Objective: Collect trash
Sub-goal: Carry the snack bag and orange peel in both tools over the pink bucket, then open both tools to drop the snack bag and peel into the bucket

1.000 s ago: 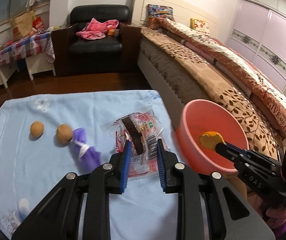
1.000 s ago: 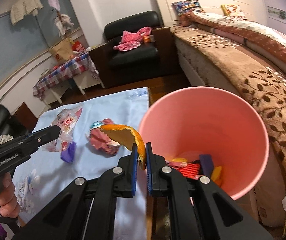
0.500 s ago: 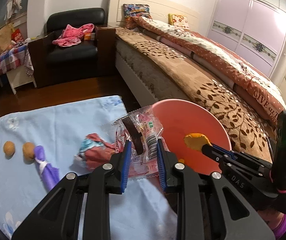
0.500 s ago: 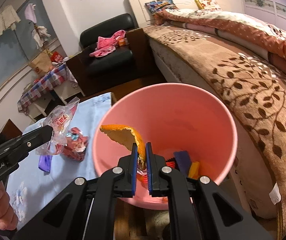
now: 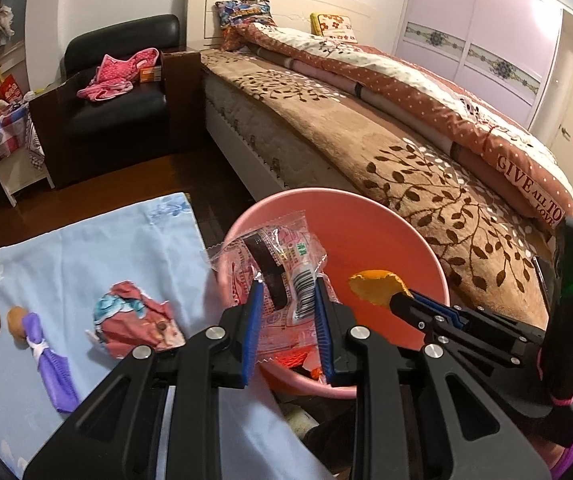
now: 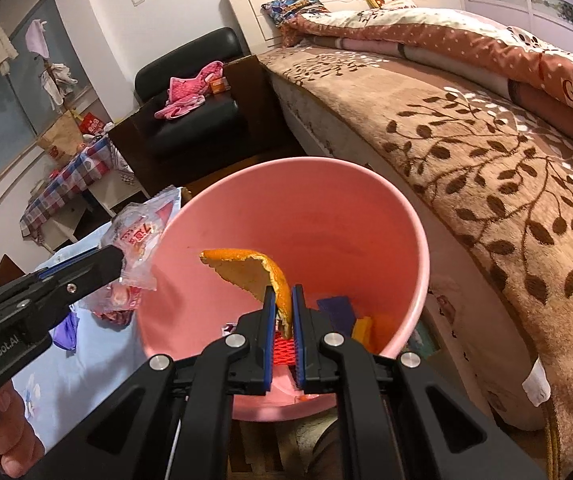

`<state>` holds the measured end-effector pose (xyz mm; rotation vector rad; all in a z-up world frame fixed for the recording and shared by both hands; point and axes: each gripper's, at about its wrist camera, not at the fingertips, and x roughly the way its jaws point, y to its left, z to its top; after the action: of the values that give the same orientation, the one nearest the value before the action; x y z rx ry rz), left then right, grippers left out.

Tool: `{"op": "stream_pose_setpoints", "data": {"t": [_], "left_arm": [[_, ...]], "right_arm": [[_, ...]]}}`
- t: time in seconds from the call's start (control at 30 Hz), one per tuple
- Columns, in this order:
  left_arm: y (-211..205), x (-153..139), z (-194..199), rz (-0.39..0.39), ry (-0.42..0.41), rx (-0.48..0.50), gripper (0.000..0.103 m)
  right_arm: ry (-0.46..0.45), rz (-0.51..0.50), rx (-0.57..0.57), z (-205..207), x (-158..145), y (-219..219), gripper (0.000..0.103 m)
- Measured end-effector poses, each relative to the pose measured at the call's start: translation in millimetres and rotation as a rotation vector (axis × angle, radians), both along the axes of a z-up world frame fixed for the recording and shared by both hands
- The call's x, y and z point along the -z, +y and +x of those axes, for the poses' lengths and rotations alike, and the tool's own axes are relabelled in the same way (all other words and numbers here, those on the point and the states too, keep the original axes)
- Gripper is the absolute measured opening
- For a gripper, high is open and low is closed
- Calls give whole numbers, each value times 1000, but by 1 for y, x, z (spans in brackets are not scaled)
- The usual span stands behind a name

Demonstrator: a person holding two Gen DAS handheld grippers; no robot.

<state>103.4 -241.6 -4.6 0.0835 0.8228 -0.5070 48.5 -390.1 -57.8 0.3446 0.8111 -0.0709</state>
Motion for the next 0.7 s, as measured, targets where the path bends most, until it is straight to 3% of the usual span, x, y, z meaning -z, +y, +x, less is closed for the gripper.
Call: {"op": "stream_pose_setpoints", "data": {"t": [0.7], "left_arm": [[-30, 27, 7, 42, 51, 42, 25]], "right_arm": [[33, 14, 33, 8, 17, -15, 8]]}}
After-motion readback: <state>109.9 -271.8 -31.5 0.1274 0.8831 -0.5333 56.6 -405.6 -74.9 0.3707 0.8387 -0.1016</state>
